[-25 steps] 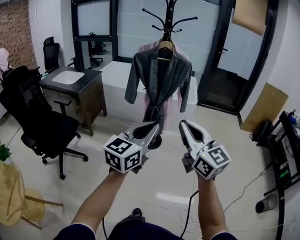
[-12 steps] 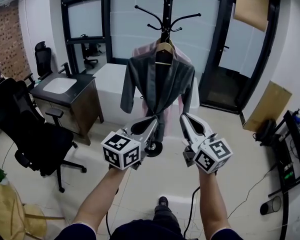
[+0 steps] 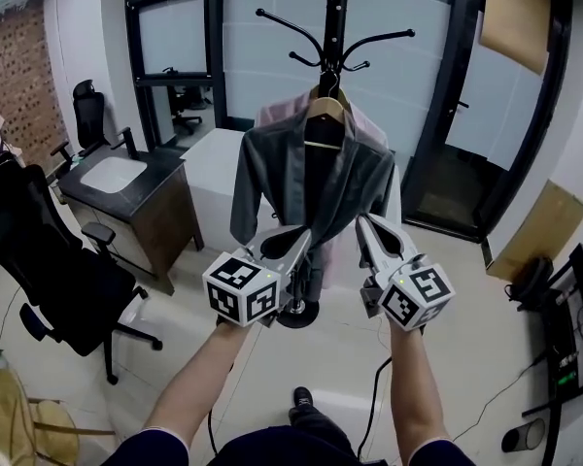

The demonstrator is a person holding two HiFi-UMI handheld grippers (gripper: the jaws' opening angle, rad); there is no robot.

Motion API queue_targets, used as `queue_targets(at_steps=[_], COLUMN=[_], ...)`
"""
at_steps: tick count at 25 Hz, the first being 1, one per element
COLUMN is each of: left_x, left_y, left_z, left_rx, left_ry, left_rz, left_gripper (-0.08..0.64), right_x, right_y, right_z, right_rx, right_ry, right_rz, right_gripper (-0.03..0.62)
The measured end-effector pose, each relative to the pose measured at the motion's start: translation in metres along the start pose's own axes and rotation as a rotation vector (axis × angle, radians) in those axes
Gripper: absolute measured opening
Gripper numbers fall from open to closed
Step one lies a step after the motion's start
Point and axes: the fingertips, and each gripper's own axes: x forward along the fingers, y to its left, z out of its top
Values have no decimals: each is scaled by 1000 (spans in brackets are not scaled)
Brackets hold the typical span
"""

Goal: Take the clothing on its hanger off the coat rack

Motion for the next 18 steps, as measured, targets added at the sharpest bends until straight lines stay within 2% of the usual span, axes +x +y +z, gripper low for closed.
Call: queue_targets(at_steps=[5,11,18], left_x=[58,120,165], left_y=[38,73,101], left_z=[-5,-9,-17], left_rx=[-2,-7,4], left_ry=[13,12,24], left_rz=[33,64,110], left_gripper=[12,12,12], right_x=[41,83,131], right_y=[-60,-133,-204], right_z=[-12,-28,-41], right_rx=[-17,-73,-179], right_ry=[36,81,154], right_rz=[41,36,59], right_gripper=[0,13,139])
